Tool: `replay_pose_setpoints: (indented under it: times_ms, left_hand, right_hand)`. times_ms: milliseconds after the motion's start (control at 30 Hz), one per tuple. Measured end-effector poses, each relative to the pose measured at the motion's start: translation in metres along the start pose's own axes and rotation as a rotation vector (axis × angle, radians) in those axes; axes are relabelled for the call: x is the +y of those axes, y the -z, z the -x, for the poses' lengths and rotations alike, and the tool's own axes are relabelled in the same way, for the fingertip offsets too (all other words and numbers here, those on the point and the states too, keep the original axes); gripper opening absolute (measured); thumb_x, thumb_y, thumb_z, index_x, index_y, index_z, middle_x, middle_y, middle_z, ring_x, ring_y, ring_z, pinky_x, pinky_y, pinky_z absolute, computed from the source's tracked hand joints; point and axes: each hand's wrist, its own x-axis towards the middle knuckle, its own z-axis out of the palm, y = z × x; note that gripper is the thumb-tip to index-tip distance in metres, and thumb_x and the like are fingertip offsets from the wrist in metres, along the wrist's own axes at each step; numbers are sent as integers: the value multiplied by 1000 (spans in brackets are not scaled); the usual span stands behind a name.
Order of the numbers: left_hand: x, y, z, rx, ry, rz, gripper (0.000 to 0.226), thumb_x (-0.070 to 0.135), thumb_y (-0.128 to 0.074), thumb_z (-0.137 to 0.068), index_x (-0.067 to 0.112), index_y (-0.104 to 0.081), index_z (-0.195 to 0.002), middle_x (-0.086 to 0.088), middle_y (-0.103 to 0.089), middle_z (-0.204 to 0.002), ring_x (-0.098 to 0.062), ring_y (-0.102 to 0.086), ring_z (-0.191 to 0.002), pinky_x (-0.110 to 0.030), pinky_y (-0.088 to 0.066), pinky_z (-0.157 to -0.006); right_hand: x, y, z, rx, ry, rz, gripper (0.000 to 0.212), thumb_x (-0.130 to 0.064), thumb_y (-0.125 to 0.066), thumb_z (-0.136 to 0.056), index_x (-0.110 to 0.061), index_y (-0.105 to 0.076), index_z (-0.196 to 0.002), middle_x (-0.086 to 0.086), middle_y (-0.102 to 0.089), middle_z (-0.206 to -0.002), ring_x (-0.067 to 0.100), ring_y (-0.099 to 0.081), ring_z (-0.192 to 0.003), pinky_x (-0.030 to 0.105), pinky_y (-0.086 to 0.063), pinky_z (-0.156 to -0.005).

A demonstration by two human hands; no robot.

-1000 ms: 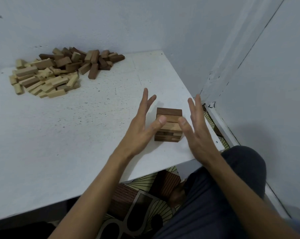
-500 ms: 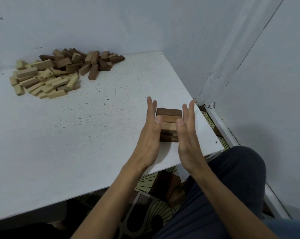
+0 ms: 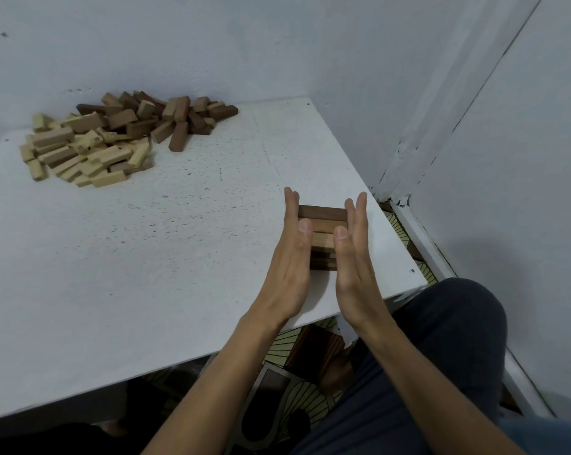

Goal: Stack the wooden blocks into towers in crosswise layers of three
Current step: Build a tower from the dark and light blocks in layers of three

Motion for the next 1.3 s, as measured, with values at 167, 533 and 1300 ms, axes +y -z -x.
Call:
replay_pose_setpoints:
  times_ms: [167, 533, 1300]
  left_hand:
    - [-1, 0, -1, -6, -15, 7, 69, 62, -14, -97, 35, 12, -155, 19, 4, -164, 15, -2, -144, 3, -9, -107]
    - [-1, 33, -10, 110, -84, -112, 67, 59, -30, -97, 36, -10, -158, 23, -29, -157, 17, -25, -137, 1, -22, -103]
    - [-22, 218, -197, 440, 21, -1256, 40, 35, -49, -97, 23, -54, -134, -13, -53, -125, -33, -54, -108, -40, -43, -77]
  right_hand:
    - [0, 0, 0, 10, -4, -1, 68, -64, -25, -94, -49, 9, -151, -22, 2, -164, -7, -3, -148, 36, -12, -125]
    - [-21, 27, -23, 110, 84, 140, 62, -53, -26, -99, -37, -8, -156, -14, -20, -162, -3, -22, -145, 29, -25, -119]
    - [-50, -124, -307, -485, 407, 854, 40, -16, -48, -100, -19, -51, -140, 15, -55, -123, 29, -56, -108, 37, -47, -91]
